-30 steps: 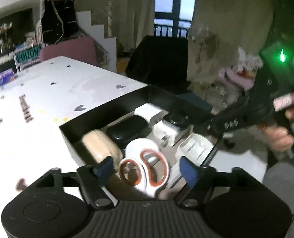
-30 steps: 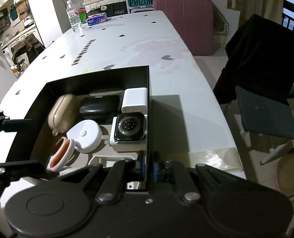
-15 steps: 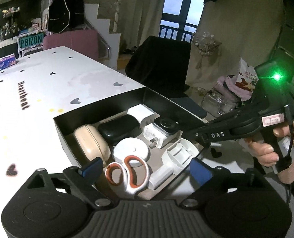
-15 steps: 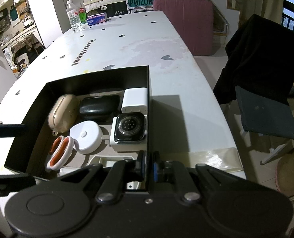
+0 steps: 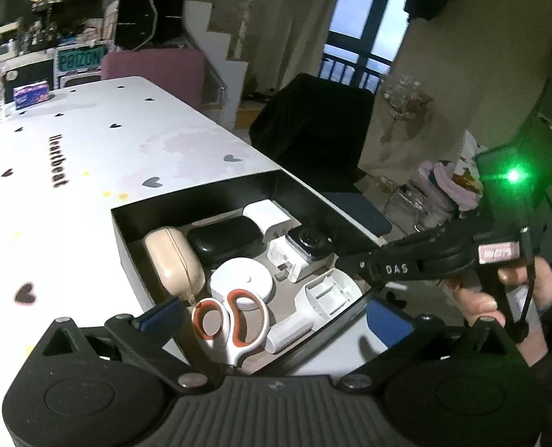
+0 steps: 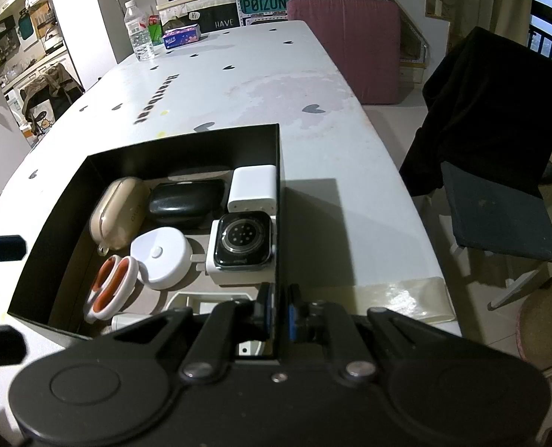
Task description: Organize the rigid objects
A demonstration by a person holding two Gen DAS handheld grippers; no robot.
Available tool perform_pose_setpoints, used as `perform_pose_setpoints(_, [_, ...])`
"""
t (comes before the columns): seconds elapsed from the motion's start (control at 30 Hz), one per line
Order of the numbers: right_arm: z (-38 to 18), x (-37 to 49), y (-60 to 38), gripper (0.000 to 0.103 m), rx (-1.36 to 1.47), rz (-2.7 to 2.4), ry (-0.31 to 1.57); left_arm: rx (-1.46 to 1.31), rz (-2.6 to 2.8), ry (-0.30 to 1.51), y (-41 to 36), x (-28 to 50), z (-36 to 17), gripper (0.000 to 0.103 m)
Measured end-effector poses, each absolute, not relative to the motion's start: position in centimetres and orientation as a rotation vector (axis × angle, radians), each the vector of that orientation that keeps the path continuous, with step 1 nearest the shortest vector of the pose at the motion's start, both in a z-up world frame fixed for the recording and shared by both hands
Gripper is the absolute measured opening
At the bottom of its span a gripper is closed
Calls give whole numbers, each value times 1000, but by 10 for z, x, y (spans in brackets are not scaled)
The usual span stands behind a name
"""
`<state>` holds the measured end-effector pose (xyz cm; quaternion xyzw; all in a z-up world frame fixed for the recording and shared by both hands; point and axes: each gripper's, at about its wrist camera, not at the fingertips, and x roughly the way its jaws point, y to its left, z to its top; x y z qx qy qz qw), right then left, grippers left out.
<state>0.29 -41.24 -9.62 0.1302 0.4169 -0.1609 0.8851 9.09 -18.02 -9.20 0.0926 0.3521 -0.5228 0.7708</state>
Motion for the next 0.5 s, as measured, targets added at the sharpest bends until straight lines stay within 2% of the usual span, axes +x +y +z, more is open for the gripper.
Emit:
perform_pose_setpoints(0.3, [-96, 3, -412, 9, 271, -336, 867, 138, -1013, 732, -172, 71, -66, 103])
perform_pose_setpoints(0.5, [-89, -1, -414, 13, 278, -350, 841, 97, -909, 764, -166, 64, -56, 103])
